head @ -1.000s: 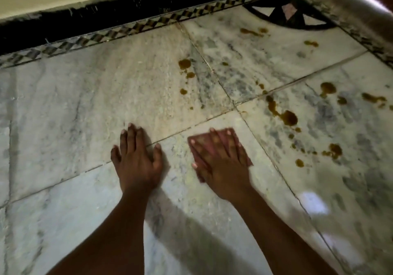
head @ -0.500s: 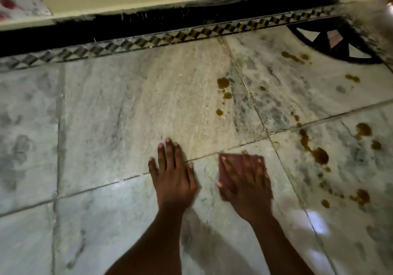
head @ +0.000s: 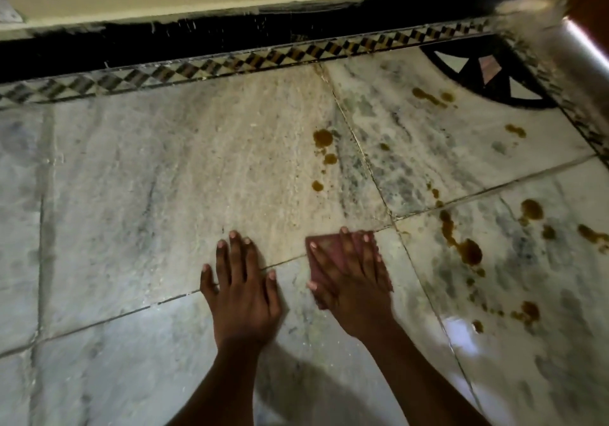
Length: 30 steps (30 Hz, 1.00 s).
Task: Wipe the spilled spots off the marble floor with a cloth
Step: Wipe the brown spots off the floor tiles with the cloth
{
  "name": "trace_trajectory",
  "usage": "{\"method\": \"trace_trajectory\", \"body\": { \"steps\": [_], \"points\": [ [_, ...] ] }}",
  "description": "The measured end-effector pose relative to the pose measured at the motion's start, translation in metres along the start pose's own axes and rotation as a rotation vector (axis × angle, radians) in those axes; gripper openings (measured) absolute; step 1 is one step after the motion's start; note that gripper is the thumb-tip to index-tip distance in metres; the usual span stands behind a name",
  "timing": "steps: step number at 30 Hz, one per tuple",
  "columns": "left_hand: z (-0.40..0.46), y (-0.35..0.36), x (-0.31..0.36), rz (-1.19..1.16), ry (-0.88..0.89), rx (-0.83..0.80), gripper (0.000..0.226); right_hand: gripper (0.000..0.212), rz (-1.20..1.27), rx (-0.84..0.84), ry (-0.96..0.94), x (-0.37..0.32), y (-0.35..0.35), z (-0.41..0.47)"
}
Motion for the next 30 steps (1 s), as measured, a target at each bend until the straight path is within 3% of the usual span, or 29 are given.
{"method": "trace_trajectory", "body": {
  "steps": [6,8,10,14,18,22,26,30],
  "points": [
    [0.0,0.002,-0.001,-0.028,-0.017,0.009,0.075,0.071,0.105,0.123,0.366,0.012,-0.006,0.037],
    [-0.001,0.003,-0.002,-0.028,-0.017,0.006,0.075,0.07,0.175,0.058,0.42,-0.002,-0.005,0.072],
    [-0.001,0.004,-0.002,-0.026,-0.017,0.021,0.075,0.069,0.151,0.0,0.325,-0.015,-0.005,0.085],
    [-0.002,0.001,-0.004,-0.033,-0.019,0.041,0.074,0.067,0.044,0.054,0.04,-0.007,-0.01,0.049],
    [-0.002,-0.001,-0.002,-0.053,-0.033,0.031,0.072,0.066,0.106,0.132,0.198,0.011,-0.013,0.056],
    [-0.001,-0.005,-0.002,-0.074,-0.049,0.019,0.073,0.072,0.187,0.123,0.301,-0.019,-0.01,0.108],
    [-0.002,-0.005,-0.002,-0.082,-0.049,0.037,0.073,0.067,0.139,0.028,0.176,-0.028,-0.008,0.123],
    [-0.002,-0.008,-0.002,-0.086,-0.06,0.076,0.073,0.063,0.034,0.021,-0.107,-0.016,-0.014,0.09]
  ]
}}
Point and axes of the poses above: each hand's wrist, its own z-axis towards the middle knuckle, its own y-axis out of the palm, x = y × z, the point moved 4 cm from there along z, towards the middle knuckle, and after that the axes turned 6 degrees about z, right-handed, at the moved point
